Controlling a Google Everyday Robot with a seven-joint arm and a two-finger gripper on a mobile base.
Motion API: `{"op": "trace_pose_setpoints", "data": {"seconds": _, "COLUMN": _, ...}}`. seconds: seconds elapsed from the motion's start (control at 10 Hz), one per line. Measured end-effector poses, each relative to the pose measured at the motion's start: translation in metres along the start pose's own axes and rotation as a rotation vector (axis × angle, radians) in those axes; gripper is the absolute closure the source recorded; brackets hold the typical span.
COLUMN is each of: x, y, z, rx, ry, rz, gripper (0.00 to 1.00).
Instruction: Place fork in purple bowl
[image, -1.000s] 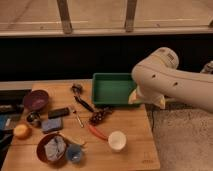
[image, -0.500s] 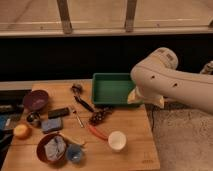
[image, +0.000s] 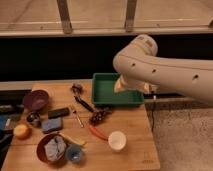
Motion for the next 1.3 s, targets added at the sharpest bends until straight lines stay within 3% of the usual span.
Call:
{"op": "trace_pose_setpoints", "data": {"seconds": 0.2, "x": -0.013, "y": 0.045, "z": -0.001, "rx": -0.030, "ry": 0.004, "rz": -0.098, "gripper": 0.23}}
{"op": "trace_pose_setpoints", "data": {"seconds": 0.4, "x": -0.010, "y": 0.095, "z": -0.007, "rx": -0.067, "ry": 0.007, "rz": -0.238, "gripper": 0.23}}
{"op": "trace_pose_setpoints", "data": {"seconds": 1.0, "x": -0.008, "y": 0.095, "z": -0.002, "rx": -0.067, "ry": 0.020, "rz": -0.273, "gripper": 0.23}}
{"op": "trace_pose_setpoints", "data": {"seconds": 1.3, "x": -0.012, "y": 0.134, "z": 0.020, "rx": -0.113, "ry": 0.046, "rz": -0.359, "gripper": 0.23}}
